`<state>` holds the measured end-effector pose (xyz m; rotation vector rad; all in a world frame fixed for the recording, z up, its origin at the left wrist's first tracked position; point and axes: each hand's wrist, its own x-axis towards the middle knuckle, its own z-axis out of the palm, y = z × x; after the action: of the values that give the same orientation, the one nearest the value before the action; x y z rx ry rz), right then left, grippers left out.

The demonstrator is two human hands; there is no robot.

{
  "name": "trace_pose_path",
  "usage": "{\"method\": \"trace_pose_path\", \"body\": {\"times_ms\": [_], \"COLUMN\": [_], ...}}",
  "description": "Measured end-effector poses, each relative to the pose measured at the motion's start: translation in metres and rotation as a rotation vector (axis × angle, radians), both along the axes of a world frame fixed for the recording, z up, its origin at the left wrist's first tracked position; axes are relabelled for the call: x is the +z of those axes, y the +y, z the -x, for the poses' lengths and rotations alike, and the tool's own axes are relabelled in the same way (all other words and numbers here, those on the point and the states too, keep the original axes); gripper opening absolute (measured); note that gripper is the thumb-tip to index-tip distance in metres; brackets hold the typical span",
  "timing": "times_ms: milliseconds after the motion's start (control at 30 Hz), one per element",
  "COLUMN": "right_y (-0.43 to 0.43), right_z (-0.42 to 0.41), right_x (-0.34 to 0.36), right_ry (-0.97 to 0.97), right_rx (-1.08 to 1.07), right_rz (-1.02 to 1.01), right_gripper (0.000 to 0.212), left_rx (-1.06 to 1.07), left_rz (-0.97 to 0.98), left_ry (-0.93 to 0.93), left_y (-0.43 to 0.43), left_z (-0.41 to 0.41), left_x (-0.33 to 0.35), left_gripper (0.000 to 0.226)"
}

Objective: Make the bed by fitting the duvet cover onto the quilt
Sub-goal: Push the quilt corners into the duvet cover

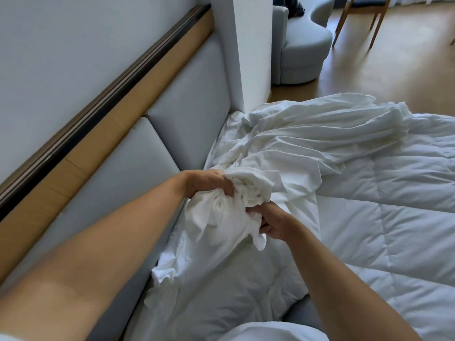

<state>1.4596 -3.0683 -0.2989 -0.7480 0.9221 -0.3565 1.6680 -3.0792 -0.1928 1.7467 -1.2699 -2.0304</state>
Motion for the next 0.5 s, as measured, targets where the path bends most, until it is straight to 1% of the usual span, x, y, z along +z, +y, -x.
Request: {"method": "trace_pose_path", "body": {"times_ms": [100,133,200,267,333,367,400,467,500], "right_y": [-0.001,-0.002,-0.002,-0.001,-0.001,-0.001,-0.001,0.000,0.001], "right_z": [0.008,0.010,0.009,0.005,0.003,0.004,0.005,0.006,0.006], "right_x": [-0.006,-0.006,-0.004,-0.005,-0.010,-0.015,-0.017,-0.021,-0.021], "right_ry": [-0.044,-0.076,-0.084,-0.070,-0.165,-0.225,-0.265,-0.270,-0.263], "right_rx": [0.079,0.108,0.196,0.192,0.062,-0.016,-0.074,-0.119,-0.124], "right_rz": [-0.149,-0.155,-0.050,0.051,0.025,-0.011,-0.037,-0.036,-0.019], "right_gripper": [0.020,0.023,0.020,0.020,0.019,0.014,0.010,0.017,0.021], "left_rx": [0.033,0.046,0.060,0.046,-0.042,-0.123,-0.228,-0.392,-0.403], "left_rz": [0.113,0.147,0.218,0.231,0.114,0.027,-0.053,-0.122,-0.125], "left_ry": [-0.088,-0.122,-0.194,-0.208,-0.172,-0.182,-0.209,-0.224,-0.201], "left_y": [-0.008,-0.010,-0.014,-0.016,-0.014,-0.010,-0.005,0.005,0.009], "left_z": [0.002,0.003,0.006,0.005,0.004,0.003,0.004,0.009,0.012], "left_x": [0.000,-0.001,-0.004,-0.006,-0.008,-0.010,-0.012,-0.018,-0.020], "left_gripper": [0.032,0.029,0.023,0.023,0.036,0.045,0.049,0.039,0.035]}}
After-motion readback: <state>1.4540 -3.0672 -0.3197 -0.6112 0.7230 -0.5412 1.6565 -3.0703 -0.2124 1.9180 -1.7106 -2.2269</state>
